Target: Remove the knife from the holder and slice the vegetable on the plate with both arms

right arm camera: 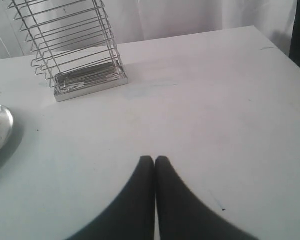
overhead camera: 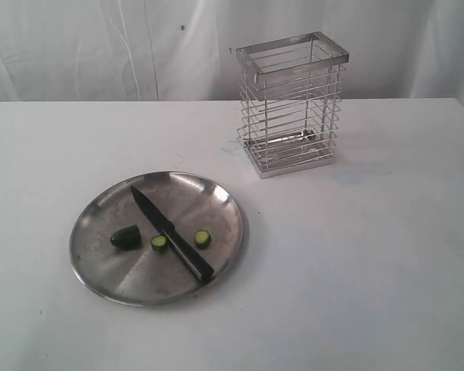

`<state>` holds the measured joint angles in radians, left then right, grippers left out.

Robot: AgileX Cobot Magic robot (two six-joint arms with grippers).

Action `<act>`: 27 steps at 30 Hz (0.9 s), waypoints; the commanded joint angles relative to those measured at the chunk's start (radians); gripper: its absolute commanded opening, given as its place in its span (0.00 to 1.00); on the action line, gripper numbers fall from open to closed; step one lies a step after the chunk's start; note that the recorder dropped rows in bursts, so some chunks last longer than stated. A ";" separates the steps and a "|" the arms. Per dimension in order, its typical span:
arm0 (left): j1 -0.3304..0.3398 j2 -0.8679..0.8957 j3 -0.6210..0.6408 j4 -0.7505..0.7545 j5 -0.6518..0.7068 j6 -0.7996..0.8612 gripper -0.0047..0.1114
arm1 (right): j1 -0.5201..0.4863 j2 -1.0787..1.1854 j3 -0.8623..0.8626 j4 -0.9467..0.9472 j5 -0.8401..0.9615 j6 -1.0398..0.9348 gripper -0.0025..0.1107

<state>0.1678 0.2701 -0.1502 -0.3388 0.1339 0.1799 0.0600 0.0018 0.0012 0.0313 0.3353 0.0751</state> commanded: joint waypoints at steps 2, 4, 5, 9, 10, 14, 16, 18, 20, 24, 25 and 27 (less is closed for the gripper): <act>-0.142 -0.142 0.150 0.057 0.145 0.020 0.04 | -0.001 -0.002 -0.001 -0.002 0.001 -0.010 0.02; -0.231 -0.192 0.150 0.047 0.147 0.070 0.04 | -0.001 -0.002 -0.001 -0.002 0.001 -0.010 0.02; -0.250 -0.202 0.150 0.047 0.147 0.070 0.04 | -0.001 -0.002 -0.001 -0.002 0.001 -0.010 0.02; -0.270 -0.270 0.150 0.114 0.143 0.059 0.04 | -0.001 -0.002 -0.001 -0.002 0.001 -0.010 0.02; -0.266 -0.270 0.150 0.132 0.151 0.059 0.04 | -0.001 -0.002 -0.001 -0.002 0.001 -0.010 0.02; -0.250 -0.270 0.150 0.132 0.155 0.059 0.04 | -0.001 -0.002 -0.001 -0.002 0.001 -0.010 0.02; -0.241 -0.270 0.150 0.130 0.146 -0.044 0.04 | -0.001 -0.002 -0.001 -0.002 0.001 -0.010 0.02; -0.211 -0.270 0.150 0.130 0.146 -0.118 0.04 | -0.001 -0.002 -0.001 -0.002 0.001 -0.010 0.02; -0.171 -0.270 0.150 0.136 0.146 -0.155 0.04 | -0.001 -0.002 -0.001 -0.002 0.001 -0.010 0.02; -0.099 -0.270 0.150 0.148 0.150 -0.145 0.04 | -0.001 -0.002 -0.001 -0.002 0.001 -0.010 0.02; -0.097 -0.270 0.150 0.148 0.150 -0.127 0.04 | -0.001 -0.002 -0.001 -0.002 0.001 -0.010 0.02; -0.097 -0.270 0.150 0.148 0.148 -0.100 0.04 | -0.001 -0.002 -0.001 -0.002 0.001 -0.010 0.02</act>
<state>0.0634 0.0047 -0.0033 -0.1891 0.2810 0.0566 0.0600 0.0018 0.0012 0.0313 0.3377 0.0751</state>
